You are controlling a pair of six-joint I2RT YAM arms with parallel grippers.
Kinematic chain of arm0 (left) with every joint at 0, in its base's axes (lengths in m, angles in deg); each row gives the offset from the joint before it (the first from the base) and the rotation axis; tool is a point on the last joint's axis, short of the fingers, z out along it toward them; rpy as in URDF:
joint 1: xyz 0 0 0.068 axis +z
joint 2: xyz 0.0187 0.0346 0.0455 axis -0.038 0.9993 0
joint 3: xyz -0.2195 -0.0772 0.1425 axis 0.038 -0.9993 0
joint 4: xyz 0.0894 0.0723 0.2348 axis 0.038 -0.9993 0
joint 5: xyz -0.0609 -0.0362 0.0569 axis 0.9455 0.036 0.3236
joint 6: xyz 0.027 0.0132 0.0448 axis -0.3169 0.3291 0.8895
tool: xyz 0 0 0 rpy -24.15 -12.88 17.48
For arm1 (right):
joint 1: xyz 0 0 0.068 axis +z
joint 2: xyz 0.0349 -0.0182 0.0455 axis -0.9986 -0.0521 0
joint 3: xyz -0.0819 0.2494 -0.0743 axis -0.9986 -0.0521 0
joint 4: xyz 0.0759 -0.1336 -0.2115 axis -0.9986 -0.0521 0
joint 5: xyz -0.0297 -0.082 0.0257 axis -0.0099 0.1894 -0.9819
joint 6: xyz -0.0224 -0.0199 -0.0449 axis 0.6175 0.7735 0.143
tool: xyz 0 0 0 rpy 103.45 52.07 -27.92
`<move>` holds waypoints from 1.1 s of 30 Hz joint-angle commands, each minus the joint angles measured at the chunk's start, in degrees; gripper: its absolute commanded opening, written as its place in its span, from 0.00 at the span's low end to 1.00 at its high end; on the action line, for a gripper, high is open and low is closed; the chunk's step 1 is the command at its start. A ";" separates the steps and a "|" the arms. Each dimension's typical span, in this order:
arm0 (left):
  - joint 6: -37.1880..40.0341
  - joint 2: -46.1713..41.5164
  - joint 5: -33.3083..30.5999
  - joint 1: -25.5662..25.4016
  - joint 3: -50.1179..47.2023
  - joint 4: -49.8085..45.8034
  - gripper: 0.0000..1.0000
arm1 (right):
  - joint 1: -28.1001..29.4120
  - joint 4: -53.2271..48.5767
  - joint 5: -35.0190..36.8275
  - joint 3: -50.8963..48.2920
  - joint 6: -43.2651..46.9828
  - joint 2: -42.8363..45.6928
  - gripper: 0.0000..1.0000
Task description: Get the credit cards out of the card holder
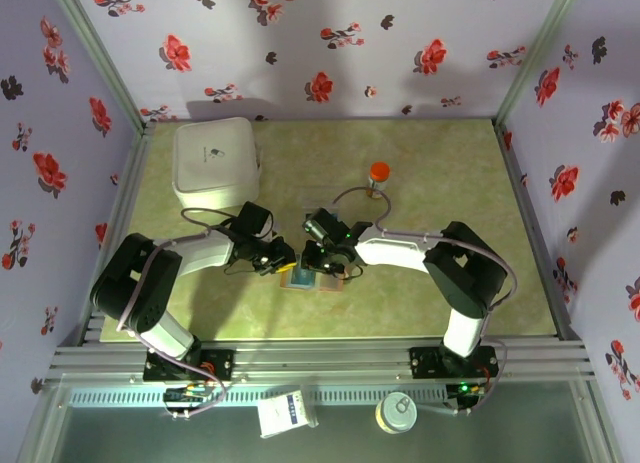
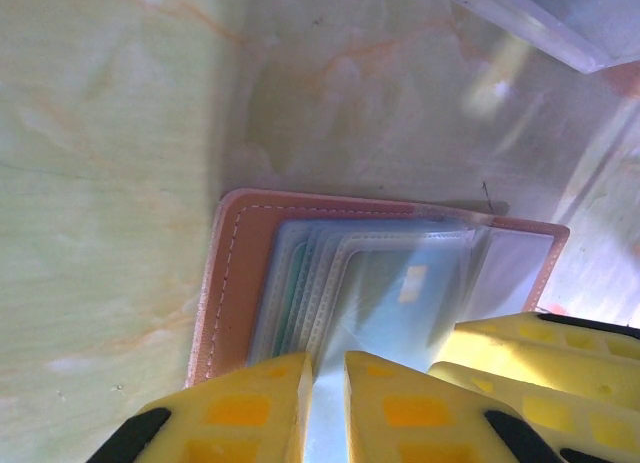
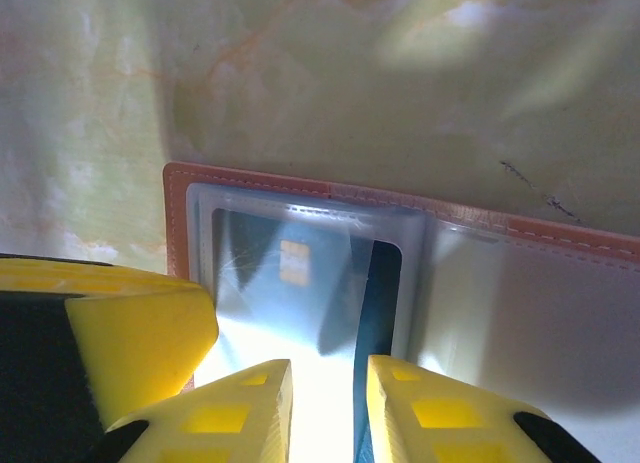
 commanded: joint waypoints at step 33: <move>0.16 -2.96 -0.26 -2.42 2.52 -5.21 0.03 | -0.31 -0.43 3.17 -4.97 -1.30 6.11 0.28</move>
